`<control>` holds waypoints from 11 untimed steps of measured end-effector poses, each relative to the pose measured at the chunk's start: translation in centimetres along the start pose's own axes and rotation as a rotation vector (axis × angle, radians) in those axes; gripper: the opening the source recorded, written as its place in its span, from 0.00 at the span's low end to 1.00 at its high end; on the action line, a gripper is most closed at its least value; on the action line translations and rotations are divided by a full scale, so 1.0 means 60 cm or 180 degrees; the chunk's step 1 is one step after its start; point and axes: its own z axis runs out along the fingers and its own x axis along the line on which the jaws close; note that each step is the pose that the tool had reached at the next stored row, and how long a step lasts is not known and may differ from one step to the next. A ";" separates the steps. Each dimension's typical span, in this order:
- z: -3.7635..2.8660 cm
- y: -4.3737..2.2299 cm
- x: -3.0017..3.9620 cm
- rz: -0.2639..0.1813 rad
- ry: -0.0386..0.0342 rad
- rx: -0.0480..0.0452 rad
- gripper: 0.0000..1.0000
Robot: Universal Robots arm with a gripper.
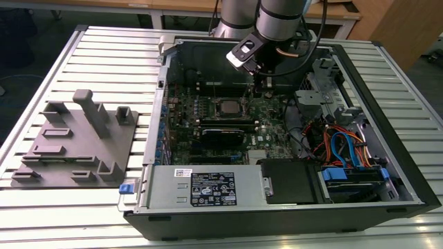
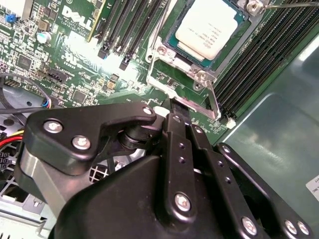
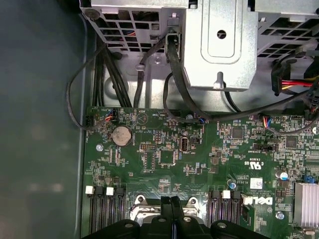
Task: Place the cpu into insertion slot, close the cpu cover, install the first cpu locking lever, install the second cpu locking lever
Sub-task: 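Close the cpu cover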
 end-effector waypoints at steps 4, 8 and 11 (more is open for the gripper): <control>0.000 -0.001 0.000 0.0000 0.0000 0.0000 0.10; 0.001 -0.003 0.000 0.0000 0.0000 0.0000 0.10; 0.001 -0.006 0.000 0.0000 0.0000 0.0000 0.10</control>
